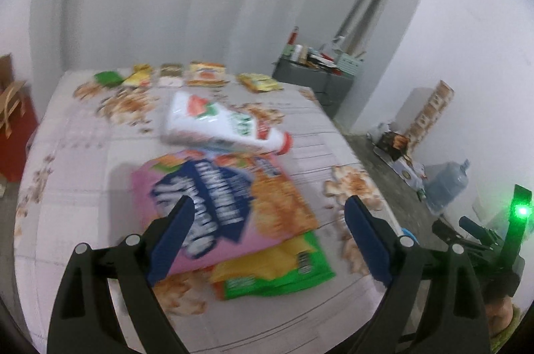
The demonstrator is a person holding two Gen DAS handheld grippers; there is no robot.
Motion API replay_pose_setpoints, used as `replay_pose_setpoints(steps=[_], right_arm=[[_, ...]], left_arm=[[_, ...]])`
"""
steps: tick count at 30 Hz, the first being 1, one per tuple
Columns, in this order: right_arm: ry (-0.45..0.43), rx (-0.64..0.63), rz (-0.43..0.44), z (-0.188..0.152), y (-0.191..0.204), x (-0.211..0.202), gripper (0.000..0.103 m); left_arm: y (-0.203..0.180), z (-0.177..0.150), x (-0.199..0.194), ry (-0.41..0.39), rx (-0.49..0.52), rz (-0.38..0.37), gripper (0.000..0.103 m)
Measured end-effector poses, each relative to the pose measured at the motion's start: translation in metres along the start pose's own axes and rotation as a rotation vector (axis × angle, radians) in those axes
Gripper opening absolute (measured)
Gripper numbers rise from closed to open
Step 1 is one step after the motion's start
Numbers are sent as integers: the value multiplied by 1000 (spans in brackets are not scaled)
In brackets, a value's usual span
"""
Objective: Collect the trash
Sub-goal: 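Move both tools back over the table toward the snack bags, then grasp the pink chip bag with the right tool while the left tool grasps the red-green snack bag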
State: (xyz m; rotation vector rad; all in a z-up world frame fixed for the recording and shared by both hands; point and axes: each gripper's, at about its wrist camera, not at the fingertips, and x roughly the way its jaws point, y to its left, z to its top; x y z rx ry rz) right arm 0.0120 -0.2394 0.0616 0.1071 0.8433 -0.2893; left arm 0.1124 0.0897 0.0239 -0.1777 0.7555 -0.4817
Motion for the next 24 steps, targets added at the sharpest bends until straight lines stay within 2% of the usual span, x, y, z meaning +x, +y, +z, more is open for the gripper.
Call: replay_pose_setpoints(steps=[4,7,14,20,21,24], right_arm=[[11,33,131,0,8,-1,95],[53,86,238,2,14,0,95],[222,271,611,6,31,21,94],[414,431,905,5,68,58,78],[449,459,939,5,74,64,74],[529,512,982,3,95,86,69]], left_arm=[[24,-8,-4,3,-35,20,89],[37,-10,-8,-6,-54,33,89],[65,-15,-11,-13,-110,46,89],[84,-5,-2,-32,-146,64,89],[87,-2,2,-36,-150,62,88],[91,11,18,-18,-125,77,77]])
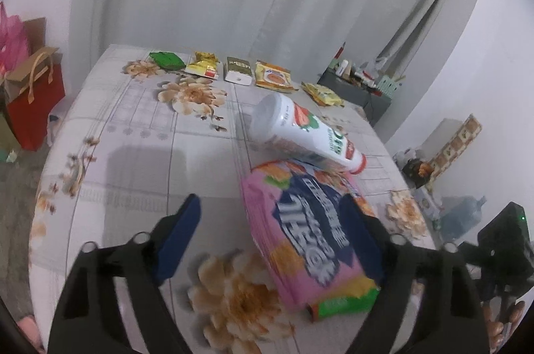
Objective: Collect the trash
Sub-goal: 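Grasp the pink chip bag with the right tool while the left tool grasps the red-green snack bag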
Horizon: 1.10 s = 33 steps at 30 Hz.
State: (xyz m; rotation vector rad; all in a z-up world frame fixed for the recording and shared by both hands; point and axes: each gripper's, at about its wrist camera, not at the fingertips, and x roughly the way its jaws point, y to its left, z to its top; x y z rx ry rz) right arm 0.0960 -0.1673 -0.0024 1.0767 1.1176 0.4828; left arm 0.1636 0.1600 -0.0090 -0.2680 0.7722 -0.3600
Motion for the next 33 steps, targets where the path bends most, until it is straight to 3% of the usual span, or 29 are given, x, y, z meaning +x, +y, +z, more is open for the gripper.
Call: replay_pose_setpoints(steps=[6,8,13,19,21,25,30,33], right_arm=[[62,120,28,8,-11,42,59],[66,141,34,8,-13,47,57],[56,169,63,7,-17,49,56],[17,186,78,4,-21,39,42],[5,195,101,3,-22,34,27],[-11,157,112,0,-20,18,12],[-26,93,104,-5,-14,-4,7],[-51,49,-6,-6,-9,-11,5]], left_arm=[[6,17,44,101,6,2,52],[6,15,53,157,7,-34,37],[-10,-3,46,210,65,-145,26],[-37,-27,25,245,130,-233,24],[-44,-33,18,248,135,-265,24],[-53,-43,8,267,112,-334,24],[-61,-54,5,314,75,-420,25],[-60,-59,8,315,68,-365,37]])
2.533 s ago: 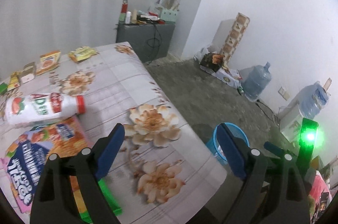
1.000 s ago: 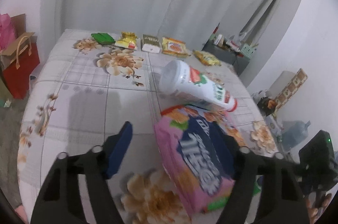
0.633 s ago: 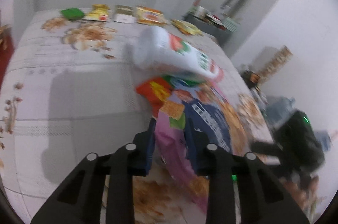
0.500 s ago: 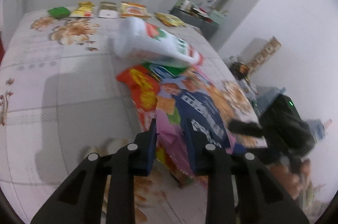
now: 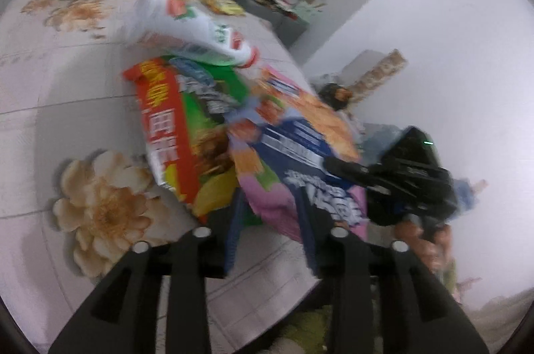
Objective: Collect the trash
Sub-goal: 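Grasp the pink chip bag with the right tool while the left tool grasps the red-green snack bag, then lift both snack bags and carry them over the blue wastebasket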
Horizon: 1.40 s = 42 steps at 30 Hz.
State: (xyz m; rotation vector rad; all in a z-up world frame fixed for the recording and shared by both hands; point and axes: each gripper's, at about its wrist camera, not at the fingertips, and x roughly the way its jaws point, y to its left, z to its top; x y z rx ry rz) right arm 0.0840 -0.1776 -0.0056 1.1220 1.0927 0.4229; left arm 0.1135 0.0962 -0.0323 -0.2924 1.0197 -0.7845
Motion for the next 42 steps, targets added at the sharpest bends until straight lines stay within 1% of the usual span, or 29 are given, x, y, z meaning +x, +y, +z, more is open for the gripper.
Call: replay_pose_setpoints(steps=[1,2,4,5,6,7,9,11,12,15,17,18,20,21,23,24,25,26,27,28,29,31,34,37,38,42], right_arm=[[-4,-9,-30,0,1,-1,5],[-6,-8,-40,-1,1,-3,5],[-13,-18,-76,1,1,1,5],[-20,-32,-106,2,2,-1,5],[-25,-48,-134,3,4,0,5],[-28,-63,-157,4,6,1,5],[-27,-86,-194,3,11,6,5],[-25,-111,-231,3,19,17,5],[-22,-120,-243,3,21,23,5],[-15,-126,-257,10,19,42,6],[-13,-128,-263,11,20,45,6],[-12,-128,-266,12,15,37,6],[-9,-128,-270,10,13,43,6],[-9,-125,-261,12,10,42,6],[-6,-123,-250,17,6,41,6],[-5,-123,-246,17,5,42,6],[-4,-125,-244,19,2,41,6],[-3,-127,-240,22,-8,33,6],[-2,-129,-239,22,-8,32,6],[-2,-130,-239,23,-9,33,6],[-3,-130,-240,23,-8,33,6],[-6,-134,-243,22,-12,25,6],[-6,-124,-232,20,-16,16,6],[-6,-116,-221,19,-17,12,6],[-7,-111,-209,19,-17,10,6],[-24,-110,-163,19,-18,-6,5]], left_arm=[[2,-1,1,-11,1,40,44],[5,-2,2,-18,-8,76,48],[12,-1,3,-33,-29,144,53],[16,0,2,-44,-32,176,58],[20,1,3,-58,-33,220,61],[23,3,5,-59,-36,237,64],[31,6,12,-38,-61,248,65],[43,11,24,-10,-122,223,66],[44,14,22,-34,-130,213,66],[45,19,27,-35,-168,159,66],[46,20,28,-31,-208,56,65],[45,18,27,-40,-225,7,65],[44,16,23,-70,-246,-91,64],[43,15,18,-97,-257,-155,64],[41,13,15,-123,-268,-208,64],[40,13,16,-122,-271,-208,64],[39,13,19,-109,-270,-182,59],[39,14,24,-85,-266,-137,51],[38,15,31,-55,-260,-83,47],[38,15,39,-25,-253,-27,36],[36,14,44,-9,-247,-7,27],[31,11,46,-17,-216,-10,25],[21,9,44,-28,-158,-4,17],[20,10,42,-32,-136,9,14],[20,10,39,-34,-130,13,10],[21,7,33,-29,-100,22,6]])
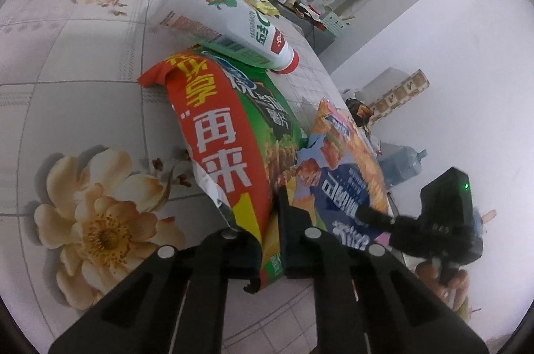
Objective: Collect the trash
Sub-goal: 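Lift both snack bags and carry them over the blue wastebasket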
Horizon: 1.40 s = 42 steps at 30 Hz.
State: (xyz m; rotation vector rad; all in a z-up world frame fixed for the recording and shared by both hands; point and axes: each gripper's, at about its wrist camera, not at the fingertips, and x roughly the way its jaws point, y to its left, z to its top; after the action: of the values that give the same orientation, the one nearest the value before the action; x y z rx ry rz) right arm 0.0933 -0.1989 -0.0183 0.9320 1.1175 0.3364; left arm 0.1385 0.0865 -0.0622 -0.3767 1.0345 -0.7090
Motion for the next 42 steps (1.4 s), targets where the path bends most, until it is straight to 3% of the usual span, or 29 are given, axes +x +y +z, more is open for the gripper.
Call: replay_pose_setpoints(steps=[15,29,42], right_arm=[[-87,62,80,9,-28,-45,3],[-132,97,102,8,-56,-76,3],[-146,102,112,5,-54,-88,3]], left_arm=[[-10,-11,-27,16,14,-55,2],[-72,-36,-30,-43,322,122,0],[-95,-34,-40,-86,416,94,0]])
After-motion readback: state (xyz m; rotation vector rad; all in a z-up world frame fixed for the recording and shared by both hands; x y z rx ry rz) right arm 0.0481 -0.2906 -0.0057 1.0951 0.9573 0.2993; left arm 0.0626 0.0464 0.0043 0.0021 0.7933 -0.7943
